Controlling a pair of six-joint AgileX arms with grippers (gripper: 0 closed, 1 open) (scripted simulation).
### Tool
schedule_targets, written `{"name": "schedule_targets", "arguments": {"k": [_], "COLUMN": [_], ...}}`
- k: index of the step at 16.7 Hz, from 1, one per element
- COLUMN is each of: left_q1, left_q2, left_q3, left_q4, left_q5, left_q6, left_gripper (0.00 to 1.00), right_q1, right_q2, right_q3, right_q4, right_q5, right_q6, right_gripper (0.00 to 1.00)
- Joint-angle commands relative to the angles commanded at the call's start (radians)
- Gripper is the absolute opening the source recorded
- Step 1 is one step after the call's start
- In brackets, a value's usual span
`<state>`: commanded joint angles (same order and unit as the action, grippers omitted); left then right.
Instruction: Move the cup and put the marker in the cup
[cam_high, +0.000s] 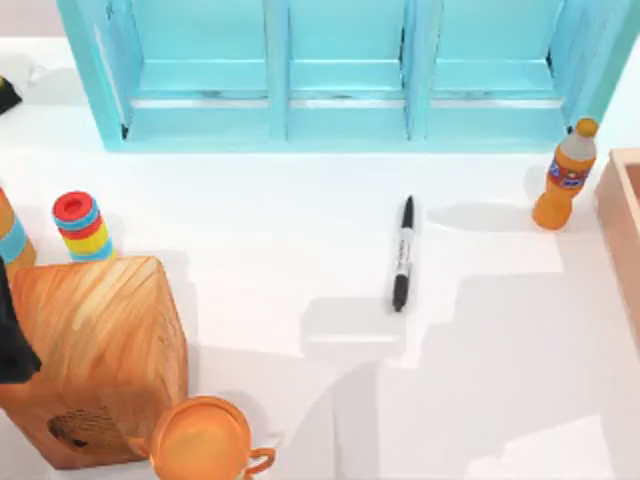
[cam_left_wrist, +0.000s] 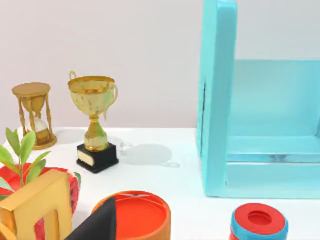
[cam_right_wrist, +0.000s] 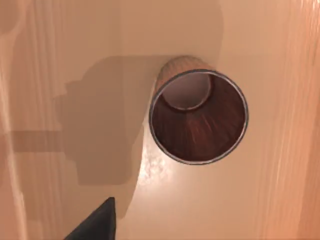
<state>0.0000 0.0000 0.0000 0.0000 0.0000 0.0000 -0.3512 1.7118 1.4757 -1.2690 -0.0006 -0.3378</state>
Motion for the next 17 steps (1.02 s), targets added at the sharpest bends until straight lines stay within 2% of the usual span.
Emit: {"name": "schedule_targets", "arguments": {"k": [3, 9, 17], "left_q1": [0.0, 0.0, 0.0], "left_q2": [0.0, 0.0, 0.0], "left_q3": [0.0, 0.0, 0.0], "left_q4": [0.0, 0.0, 0.0], "left_q5": [0.0, 0.0, 0.0], "left_q6": [0.0, 0.0, 0.0], "left_gripper": [1.0, 1.0, 1.0], "right_q1": [-0.02, -0.018, -0.019], "right_q2": [0.089, 0.096, 0.145], "right_q3": [0.091, 0.096, -0.117], "right_q4": [-0.064, -0.067, 0.192], "right_q5": [0.001, 0.001, 0.001], "right_q6": [-0.019, -0.02, -0.017], "right_gripper": [1.0, 1.0, 1.0]}}
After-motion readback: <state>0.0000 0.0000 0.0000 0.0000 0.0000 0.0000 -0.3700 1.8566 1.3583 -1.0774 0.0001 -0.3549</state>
